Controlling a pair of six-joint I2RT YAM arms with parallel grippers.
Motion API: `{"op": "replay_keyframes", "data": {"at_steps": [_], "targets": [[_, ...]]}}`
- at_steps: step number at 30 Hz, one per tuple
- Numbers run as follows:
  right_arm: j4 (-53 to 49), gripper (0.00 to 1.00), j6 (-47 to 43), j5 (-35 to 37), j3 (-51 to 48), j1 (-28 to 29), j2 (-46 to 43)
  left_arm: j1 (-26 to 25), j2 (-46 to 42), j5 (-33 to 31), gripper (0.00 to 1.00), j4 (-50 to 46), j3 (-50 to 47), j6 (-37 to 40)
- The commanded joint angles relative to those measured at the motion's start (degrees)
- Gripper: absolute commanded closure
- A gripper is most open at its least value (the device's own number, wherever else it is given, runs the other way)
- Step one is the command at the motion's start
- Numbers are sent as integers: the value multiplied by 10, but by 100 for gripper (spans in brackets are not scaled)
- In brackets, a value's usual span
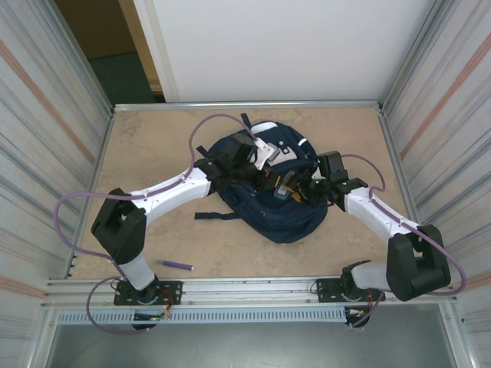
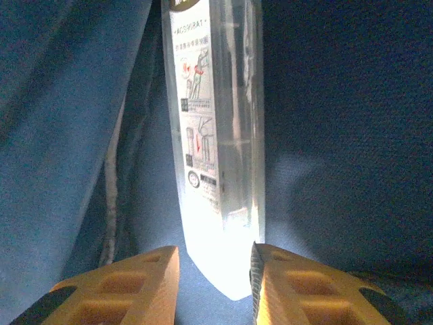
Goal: Pack the student bag
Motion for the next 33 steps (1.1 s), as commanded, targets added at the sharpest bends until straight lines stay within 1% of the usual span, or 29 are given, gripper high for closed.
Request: {"op": "replay_keyframes", "data": {"at_steps": [1,6,7,9,12,15,17,20,21,24,27,29,30,33], "targets": [[9,70,-3,37,0,12,16,-11,-4,54,100,49,17,-13],[64,79,23,53,24,58,57,-14,1,49,100,54,19,-9],[77,79,31,57,28,67,67,-14,2,50,100,55,19,-8],[127,79,80,64,28,83,87,-14,4,47,100,60,15,-7],[191,83,115,78,29,100,110,-14,10,46,100,65,13,-5],[201,86,116,113,37,113,108,-14,12,36,100,53,17,-3],[206,86,114,123,31,114,95,-14,8,23,100,48,10,8],[199,86,114,131,7,106,59,-10,0,-17,100,49,-7,13],[197,86,116,131,-5,103,42,-7,0,-21,100,52,-12,10],[160,75,107,129,-36,90,-14,0,1,-46,100,58,-29,10],[98,68,72,134,-57,72,-85,2,14,-83,100,59,-33,43],[40,67,53,155,-71,60,-143,3,27,-111,100,45,-24,63],[21,66,29,162,-78,55,-168,5,32,-121,100,36,-20,72],[-45,63,-11,166,-88,27,-250,3,39,-164,100,8,-12,125]]}}
